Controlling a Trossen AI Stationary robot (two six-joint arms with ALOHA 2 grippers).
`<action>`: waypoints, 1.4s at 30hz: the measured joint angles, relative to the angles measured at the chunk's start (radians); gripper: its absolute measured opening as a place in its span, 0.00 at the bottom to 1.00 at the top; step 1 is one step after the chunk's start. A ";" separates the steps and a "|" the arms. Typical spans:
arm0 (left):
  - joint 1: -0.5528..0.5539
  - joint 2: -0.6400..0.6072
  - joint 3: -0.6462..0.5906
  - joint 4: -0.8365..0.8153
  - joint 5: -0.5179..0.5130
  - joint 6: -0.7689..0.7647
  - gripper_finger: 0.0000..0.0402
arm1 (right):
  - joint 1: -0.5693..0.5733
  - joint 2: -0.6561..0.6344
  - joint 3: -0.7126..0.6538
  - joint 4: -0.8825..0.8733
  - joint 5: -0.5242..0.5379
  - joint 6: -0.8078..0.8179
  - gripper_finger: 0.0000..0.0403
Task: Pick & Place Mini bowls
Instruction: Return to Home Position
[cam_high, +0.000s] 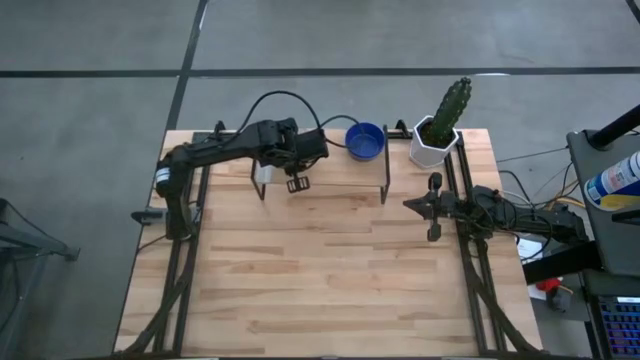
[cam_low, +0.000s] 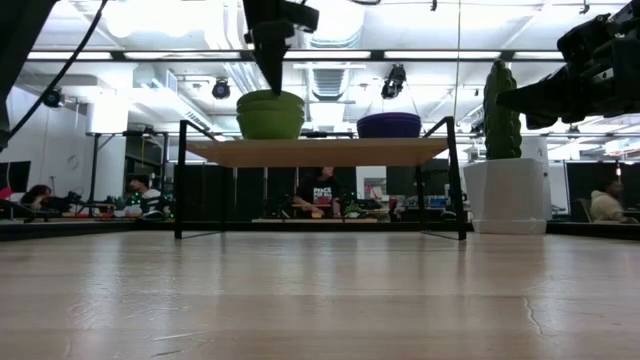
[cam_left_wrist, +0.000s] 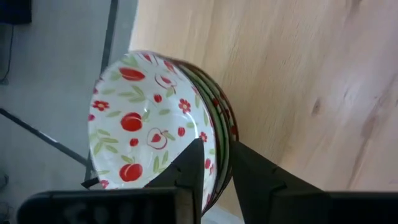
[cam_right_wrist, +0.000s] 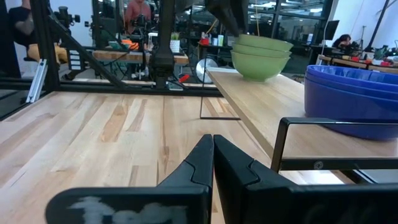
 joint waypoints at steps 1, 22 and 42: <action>-0.002 -0.001 0.012 0.001 0.000 0.000 0.19 | 0.000 0.000 0.000 0.000 0.000 0.001 0.02; -0.227 -0.048 0.010 0.293 0.200 -0.053 0.00 | 0.000 0.000 0.000 0.000 0.000 0.000 0.02; -0.433 -0.589 -1.147 1.447 0.247 -0.064 0.00 | 0.000 0.000 0.000 0.000 0.000 0.001 0.02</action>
